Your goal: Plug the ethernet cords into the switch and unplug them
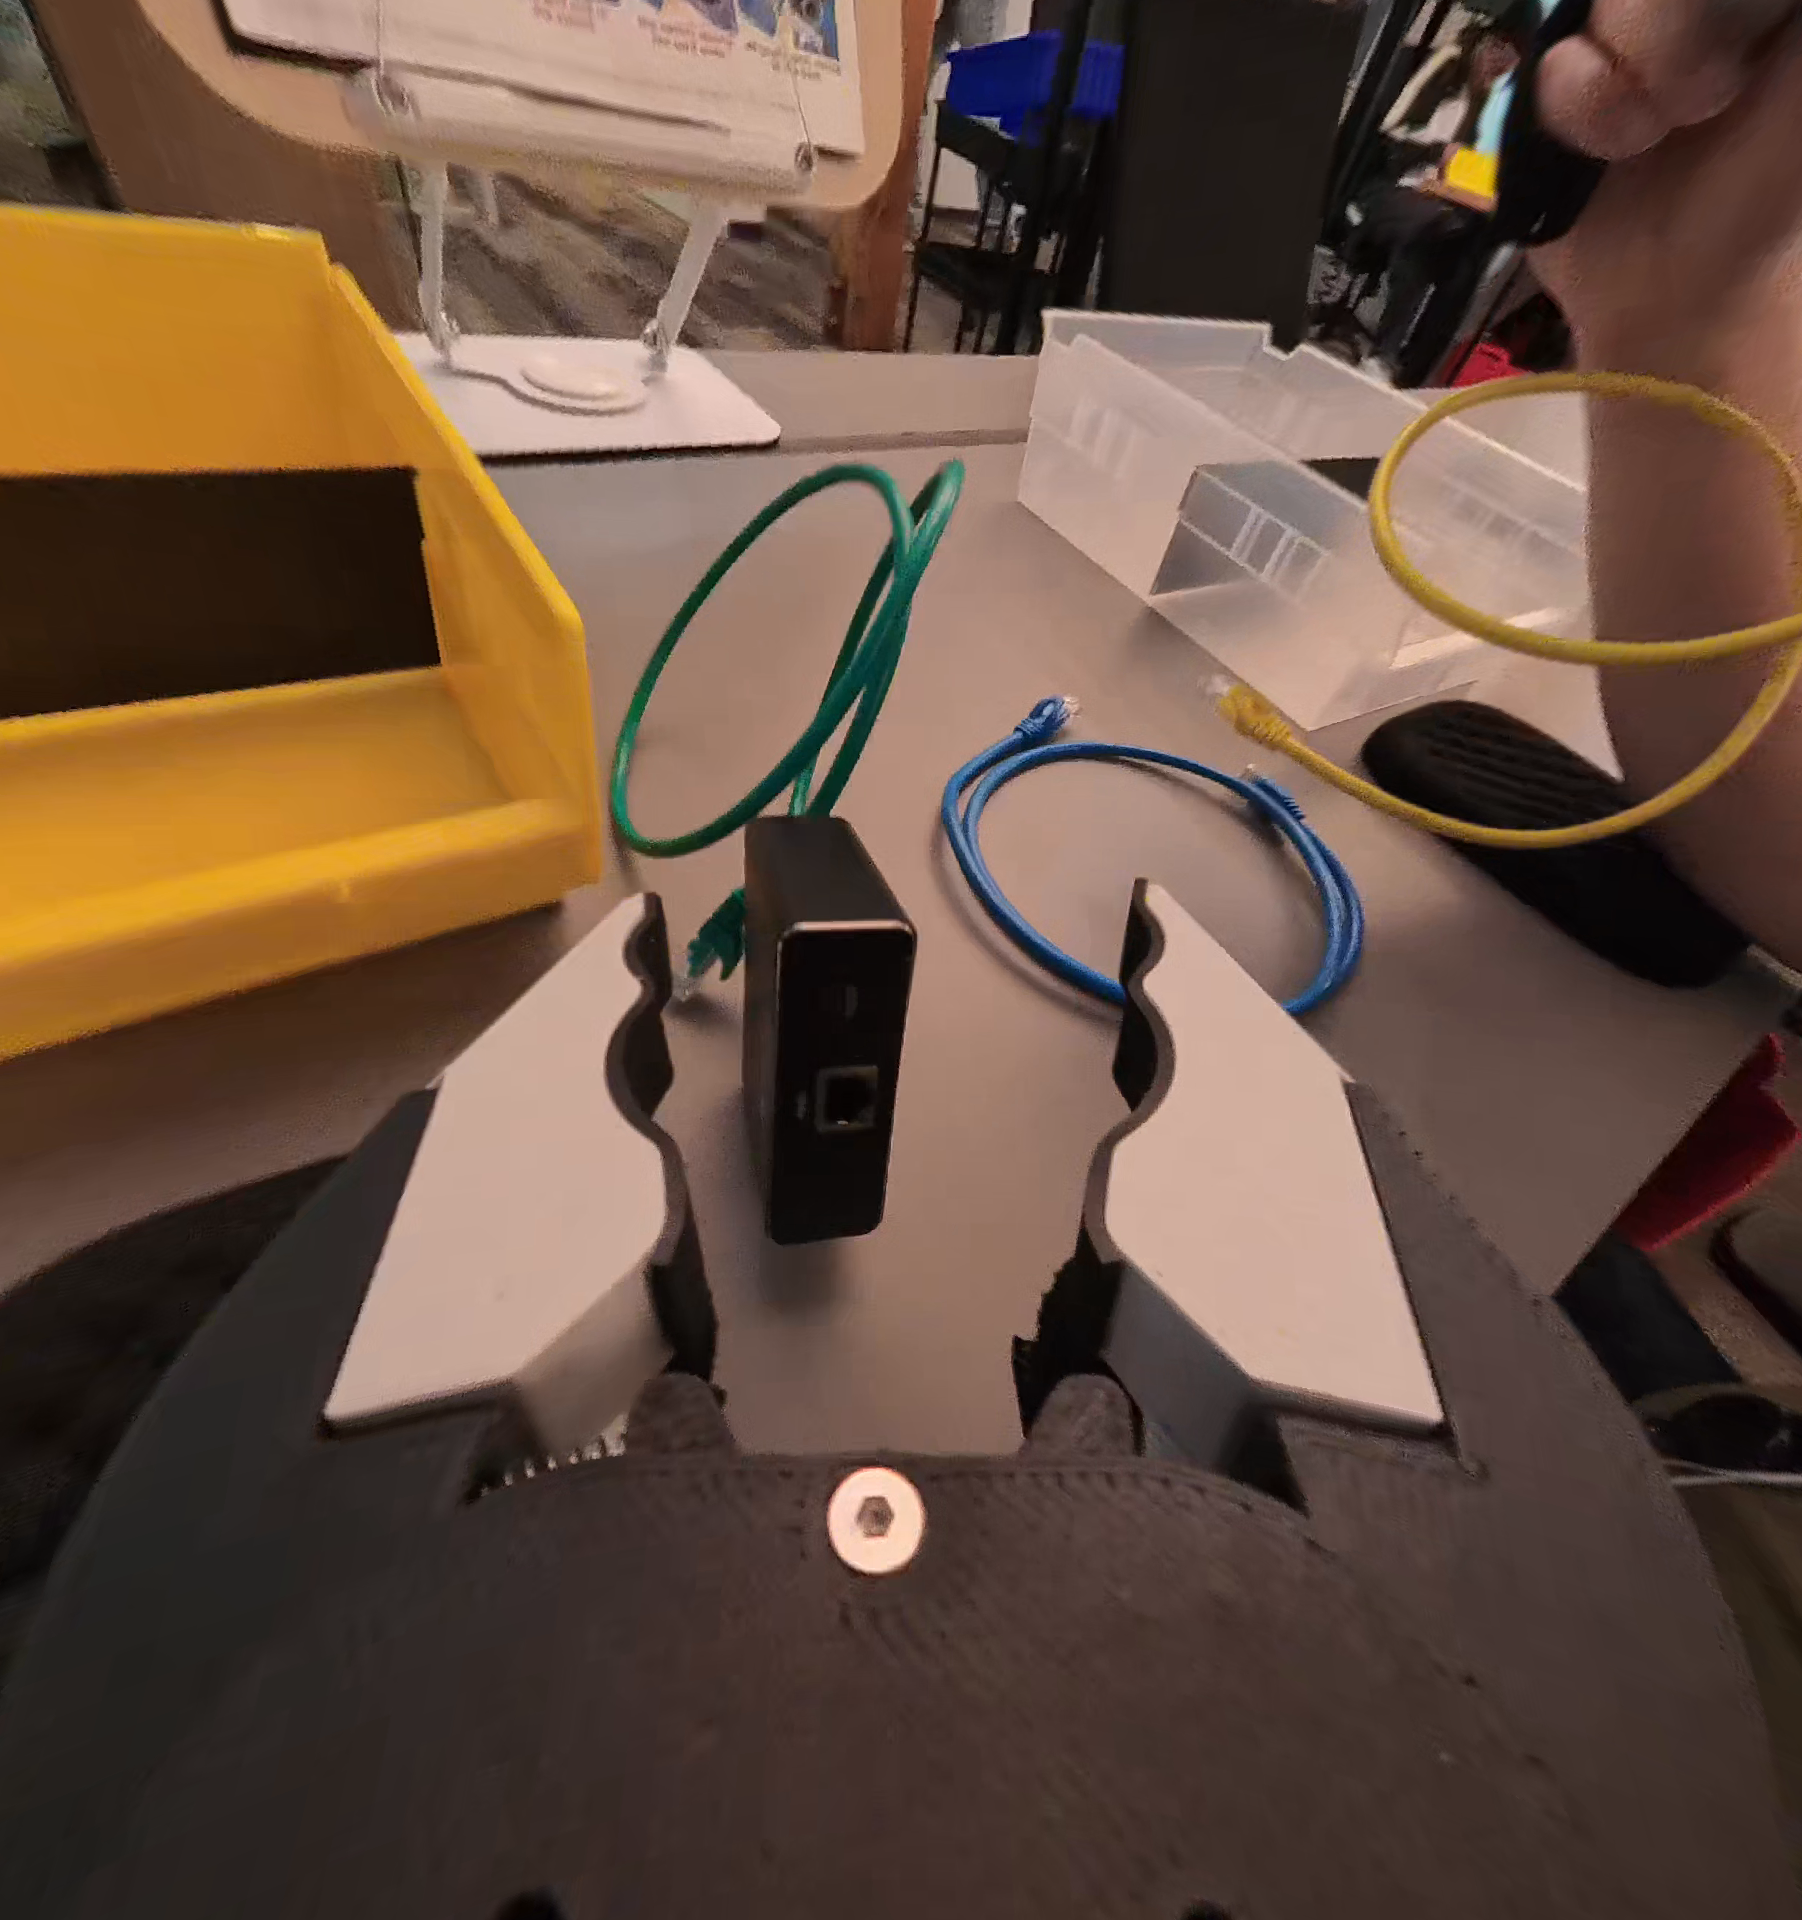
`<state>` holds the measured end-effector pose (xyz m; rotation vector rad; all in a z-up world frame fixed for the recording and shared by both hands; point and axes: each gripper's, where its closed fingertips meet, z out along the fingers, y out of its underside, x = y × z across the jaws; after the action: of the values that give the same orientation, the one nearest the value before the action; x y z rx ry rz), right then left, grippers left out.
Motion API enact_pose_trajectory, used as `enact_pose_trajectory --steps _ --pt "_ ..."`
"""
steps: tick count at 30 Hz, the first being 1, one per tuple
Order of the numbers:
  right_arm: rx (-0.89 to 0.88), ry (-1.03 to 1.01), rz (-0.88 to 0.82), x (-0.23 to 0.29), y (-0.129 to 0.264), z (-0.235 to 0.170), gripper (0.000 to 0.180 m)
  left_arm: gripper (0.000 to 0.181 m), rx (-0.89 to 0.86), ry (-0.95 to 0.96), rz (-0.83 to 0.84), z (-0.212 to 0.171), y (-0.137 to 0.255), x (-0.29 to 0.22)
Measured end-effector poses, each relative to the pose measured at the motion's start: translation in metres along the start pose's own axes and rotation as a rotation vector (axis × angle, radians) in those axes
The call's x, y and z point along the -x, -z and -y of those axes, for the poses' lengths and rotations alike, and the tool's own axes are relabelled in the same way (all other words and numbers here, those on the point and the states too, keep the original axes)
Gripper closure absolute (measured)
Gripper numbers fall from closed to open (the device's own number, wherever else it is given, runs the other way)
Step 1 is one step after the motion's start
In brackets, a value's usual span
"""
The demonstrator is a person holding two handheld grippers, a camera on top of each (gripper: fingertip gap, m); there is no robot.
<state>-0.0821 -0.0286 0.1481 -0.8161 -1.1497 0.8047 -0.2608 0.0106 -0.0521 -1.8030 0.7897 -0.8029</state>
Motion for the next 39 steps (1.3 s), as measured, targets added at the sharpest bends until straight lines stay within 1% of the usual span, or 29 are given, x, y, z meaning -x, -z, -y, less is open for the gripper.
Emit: enact_pose_trajectory --steps 2,4,6,7,8,10,11,13,15,17,18,21,23,26,27,30,33,36,39 --pt "0.02 0.006 -0.007 -0.001 -0.001 -0.005 0.175 0.094 0.034 0.005 0.058 -0.016 -0.011 0.005" --pt "0.046 0.015 -0.01 -0.001 -0.003 -0.01 0.175 0.094 0.116 -0.012 0.125 -0.036 -0.024 0.013" --pt "0.071 0.025 -0.01 0.001 -0.006 -0.015 0.174 0.101 0.18 -0.018 0.153 -0.052 -0.035 0.017" --pt "0.083 0.029 -0.008 0.001 -0.007 -0.017 0.174 0.116 0.195 -0.021 0.159 -0.056 -0.039 0.019" --pt "0.099 0.033 -0.006 0.002 -0.009 -0.021 0.174 0.145 0.206 -0.033 0.164 -0.059 -0.04 0.02" --pt "0.134 0.045 -0.002 0.004 -0.013 -0.03 0.174 0.149 0.219 -0.07 0.164 -0.059 -0.04 0.024" --pt "0.154 0.051 0.0 0.005 -0.015 -0.035 0.174 0.149 0.231 -0.058 0.156 -0.058 -0.039 0.025" --pt "0.198 0.066 0.013 0.008 -0.022 -0.049 0.174 0.149 0.232 0.031 0.069 -0.053 -0.037 0.022" --pt "0.253 0.081 0.041 0.016 -0.031 -0.067 0.174 0.149 0.187 0.227 -0.106 -0.039 -0.031 0.011" --pt "0.309 0.091 0.088 0.029 -0.043 -0.085 0.174 0.149 0.112 0.449 -0.305 -0.015 -0.018 0.0" --pt "0.329 0.099 0.117 0.038 -0.05 -0.091 0.174 0.15 0.071 0.542 -0.379 -0.003 -0.01 -0.002" --pt "0.345 0.133 0.182 0.062 -0.068 -0.098 0.174 0.149 -0.023 0.736 -0.558 0.033 0.015 -0.01" --pt "0.321 0.177 0.162 0.069 -0.079 -0.093 0.174 0.149 -0.067 0.837 -0.635 0.052 0.028 -0.016" --pt "0.279 0.215 0.152 0.085 -0.094 -0.079 0.175 0.147 -0.079 0.902 -0.67 0.063 0.037 -0.026" --pt "0.278 0.238 0.147 0.09 -0.098 -0.075 0.174 0.149 -0.089 0.916 -0.68 0.066 0.039 -0.028" --pt "0.288 0.272 0.133 0.101 -0.108 -0.073 0.174 0.149 -0.163 0.961 -0.736 0.081 0.048 -0.034" --pt "0.287 0.278 0.064 0.096 -0.113 -0.073 0.174 0.149 -0.19 0.938 -0.767 0.089 0.053 -0.041" --pt "0.284 0.234 0.018 0.089 -0.114 -0.074 0.174 0.15 -0.21 0.937 -0.811 0.096 0.056 -0.049" --pt "0.251 0.205 0.03 0.089 -0.112 -0.07 0.174 0.15 -0.203 0.93 -0.816 0.097 0.055 -0.053"
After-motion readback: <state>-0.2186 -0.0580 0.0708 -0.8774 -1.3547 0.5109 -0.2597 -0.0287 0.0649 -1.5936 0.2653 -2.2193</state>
